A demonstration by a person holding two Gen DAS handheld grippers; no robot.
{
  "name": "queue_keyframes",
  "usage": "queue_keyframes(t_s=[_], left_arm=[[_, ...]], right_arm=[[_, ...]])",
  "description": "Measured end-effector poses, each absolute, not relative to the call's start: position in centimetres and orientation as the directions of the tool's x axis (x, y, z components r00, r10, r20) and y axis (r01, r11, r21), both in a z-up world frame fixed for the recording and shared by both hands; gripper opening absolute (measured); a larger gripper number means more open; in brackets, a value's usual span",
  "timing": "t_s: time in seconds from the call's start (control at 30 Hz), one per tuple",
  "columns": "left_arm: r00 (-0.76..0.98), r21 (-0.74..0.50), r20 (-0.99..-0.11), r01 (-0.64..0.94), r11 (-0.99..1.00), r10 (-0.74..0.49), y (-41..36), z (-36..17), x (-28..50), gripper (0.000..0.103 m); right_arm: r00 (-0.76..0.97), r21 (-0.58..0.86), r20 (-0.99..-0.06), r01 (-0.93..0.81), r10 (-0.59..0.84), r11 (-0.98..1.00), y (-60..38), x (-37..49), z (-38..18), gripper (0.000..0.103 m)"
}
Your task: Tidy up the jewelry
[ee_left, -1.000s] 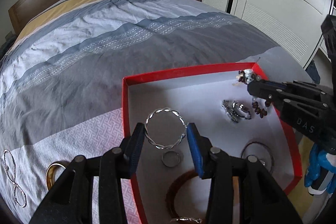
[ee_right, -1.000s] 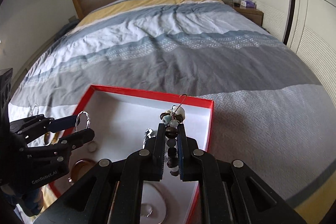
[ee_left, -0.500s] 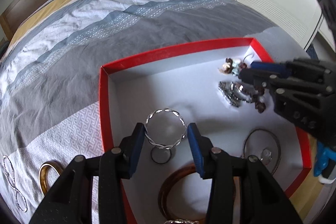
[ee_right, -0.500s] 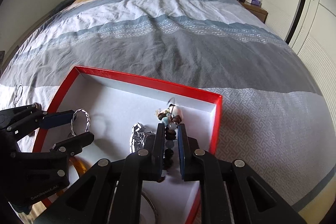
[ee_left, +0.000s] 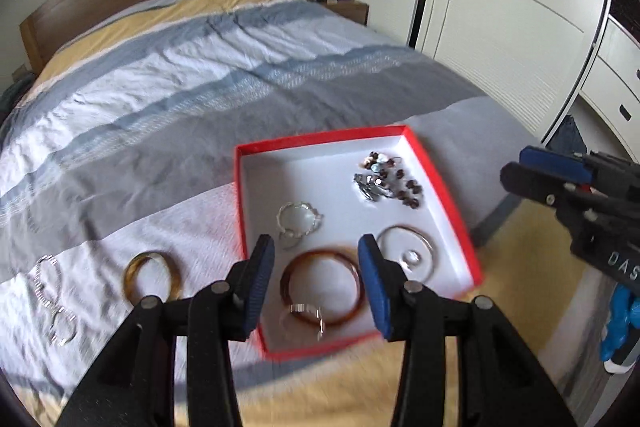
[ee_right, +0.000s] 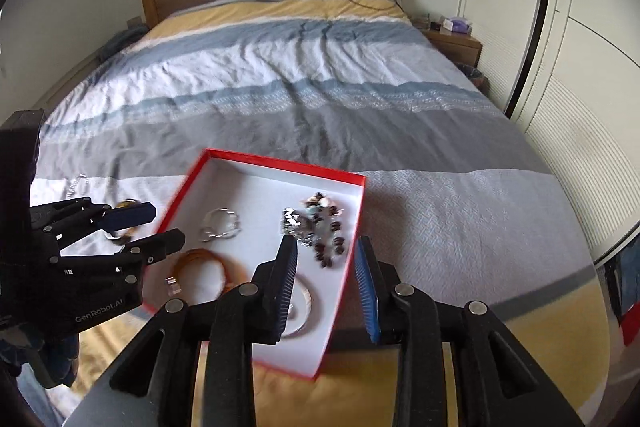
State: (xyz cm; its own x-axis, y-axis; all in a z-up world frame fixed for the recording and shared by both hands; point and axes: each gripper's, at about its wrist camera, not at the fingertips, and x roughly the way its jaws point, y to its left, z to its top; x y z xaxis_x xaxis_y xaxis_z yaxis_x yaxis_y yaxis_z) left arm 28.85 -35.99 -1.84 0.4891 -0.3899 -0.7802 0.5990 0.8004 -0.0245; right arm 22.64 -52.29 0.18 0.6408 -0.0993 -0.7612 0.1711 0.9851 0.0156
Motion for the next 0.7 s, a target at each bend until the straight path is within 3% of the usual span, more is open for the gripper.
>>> queue_keyframes(t_s=[0.23,0.7], left_arm=[[0.633,0.092,-0.719,0.496,0.864,-0.286,-28.8,4.3,19.3,0.042],[0.768,0.082,-0.609,0.309,0.947,-0.198,-15.0,11.3,6.0,0.042]], right_arm=[[0.719,0.047,-0.695,0.06,-0.01,0.997,-44.5,14.4,6.1,0.047],[0.768,0.066,-0.636,-0.04,0.073,0.997,-32.9,2.3,9.6,0.048]])
